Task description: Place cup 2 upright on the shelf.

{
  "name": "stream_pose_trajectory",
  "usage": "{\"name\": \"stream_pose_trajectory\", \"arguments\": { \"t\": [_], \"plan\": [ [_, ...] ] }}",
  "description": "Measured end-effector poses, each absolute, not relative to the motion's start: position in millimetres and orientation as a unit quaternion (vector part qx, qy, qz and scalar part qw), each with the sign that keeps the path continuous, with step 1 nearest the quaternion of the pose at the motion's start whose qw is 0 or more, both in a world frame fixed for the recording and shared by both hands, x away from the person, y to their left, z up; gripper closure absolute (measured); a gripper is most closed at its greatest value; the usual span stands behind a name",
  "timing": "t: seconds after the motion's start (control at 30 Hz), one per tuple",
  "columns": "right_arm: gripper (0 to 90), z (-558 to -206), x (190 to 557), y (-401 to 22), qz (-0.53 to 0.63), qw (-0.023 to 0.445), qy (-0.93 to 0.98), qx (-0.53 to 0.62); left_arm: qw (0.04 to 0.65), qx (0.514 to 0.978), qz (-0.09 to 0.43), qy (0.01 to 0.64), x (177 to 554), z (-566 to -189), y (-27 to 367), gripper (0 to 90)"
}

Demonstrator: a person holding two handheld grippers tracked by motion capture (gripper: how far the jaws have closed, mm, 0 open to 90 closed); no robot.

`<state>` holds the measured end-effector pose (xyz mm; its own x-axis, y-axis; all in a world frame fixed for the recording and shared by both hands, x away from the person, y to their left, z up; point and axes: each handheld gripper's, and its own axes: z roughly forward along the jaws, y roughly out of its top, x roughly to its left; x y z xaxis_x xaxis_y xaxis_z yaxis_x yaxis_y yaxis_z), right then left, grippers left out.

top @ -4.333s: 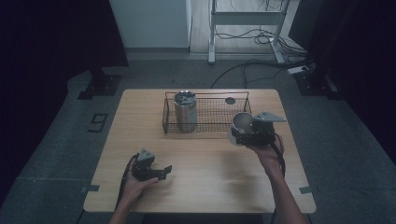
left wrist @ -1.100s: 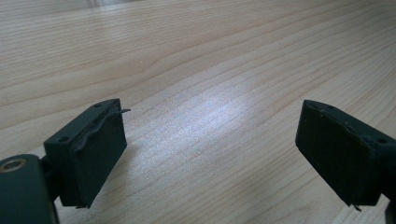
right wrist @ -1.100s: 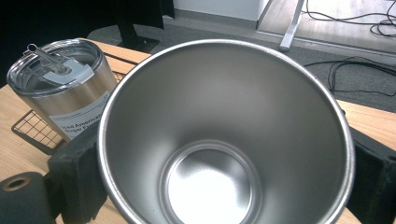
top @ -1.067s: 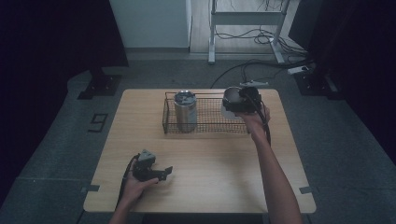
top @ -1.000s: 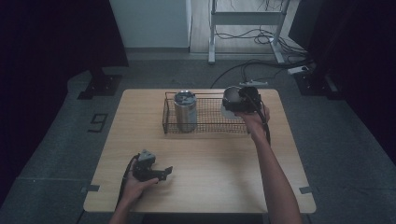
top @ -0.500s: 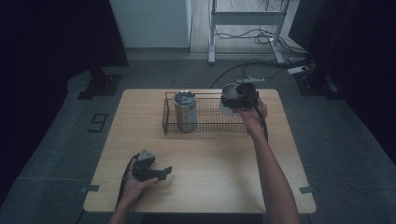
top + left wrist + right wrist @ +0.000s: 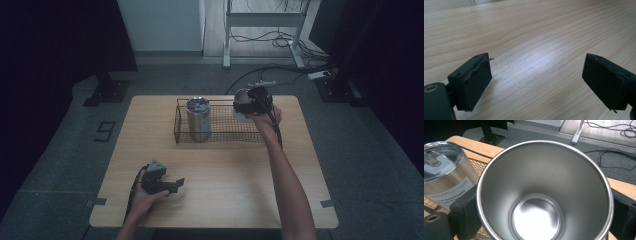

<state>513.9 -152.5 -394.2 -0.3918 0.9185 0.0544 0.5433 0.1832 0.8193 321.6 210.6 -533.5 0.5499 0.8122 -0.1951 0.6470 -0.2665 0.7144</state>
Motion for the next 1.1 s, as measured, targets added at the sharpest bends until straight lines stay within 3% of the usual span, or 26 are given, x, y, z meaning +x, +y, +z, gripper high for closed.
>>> {"name": "stream_pose_trajectory", "arguments": {
  "t": [1.1],
  "plan": [
    [6.7, -428, 543, -147, 0.379, 0.216, 0.738, 0.516, 0.379, 0.793, 0.108, 0.465, 323, -538, 211, 8.8]
  ]
}}
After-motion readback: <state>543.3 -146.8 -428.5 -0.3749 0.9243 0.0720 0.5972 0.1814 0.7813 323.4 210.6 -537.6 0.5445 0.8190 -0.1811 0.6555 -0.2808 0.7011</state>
